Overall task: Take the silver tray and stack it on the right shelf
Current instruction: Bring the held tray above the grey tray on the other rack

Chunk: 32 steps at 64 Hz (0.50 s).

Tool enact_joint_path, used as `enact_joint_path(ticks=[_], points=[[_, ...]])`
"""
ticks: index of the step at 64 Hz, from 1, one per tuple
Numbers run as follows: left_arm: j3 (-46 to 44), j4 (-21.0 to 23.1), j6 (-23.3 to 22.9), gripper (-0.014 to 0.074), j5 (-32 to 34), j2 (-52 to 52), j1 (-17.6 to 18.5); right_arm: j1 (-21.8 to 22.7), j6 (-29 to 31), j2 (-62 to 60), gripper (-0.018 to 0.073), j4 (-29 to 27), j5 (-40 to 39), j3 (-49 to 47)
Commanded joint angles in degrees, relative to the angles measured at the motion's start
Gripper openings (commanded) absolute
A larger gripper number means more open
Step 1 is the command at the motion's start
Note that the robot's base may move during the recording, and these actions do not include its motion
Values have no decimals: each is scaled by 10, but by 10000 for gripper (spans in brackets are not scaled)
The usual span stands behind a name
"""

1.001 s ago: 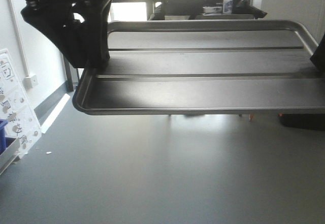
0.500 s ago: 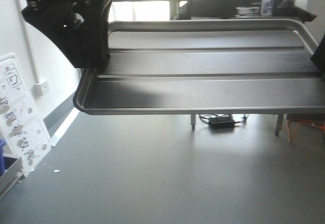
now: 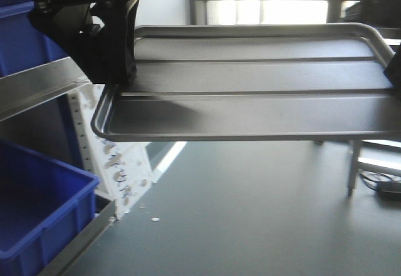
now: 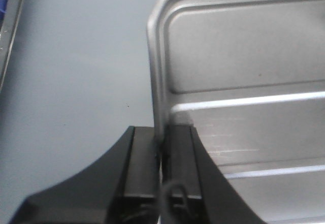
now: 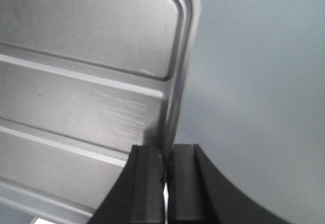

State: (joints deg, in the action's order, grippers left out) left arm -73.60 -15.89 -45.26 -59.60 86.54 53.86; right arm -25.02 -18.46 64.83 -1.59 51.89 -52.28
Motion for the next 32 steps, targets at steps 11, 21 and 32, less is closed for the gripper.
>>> enact_joint_path(ticks=[11, 21, 32], points=[[-18, -3, 18, -93, 12, -21, 4, -2, 15, -11, 57, -2, -48, -19], [-18, -3, 18, -93, 12, -21, 4, -2, 15, -11, 57, -2, -48, -19], [-18, -3, 18, -93, 12, -21, 4, -2, 15, -11, 57, -2, -48, -19]])
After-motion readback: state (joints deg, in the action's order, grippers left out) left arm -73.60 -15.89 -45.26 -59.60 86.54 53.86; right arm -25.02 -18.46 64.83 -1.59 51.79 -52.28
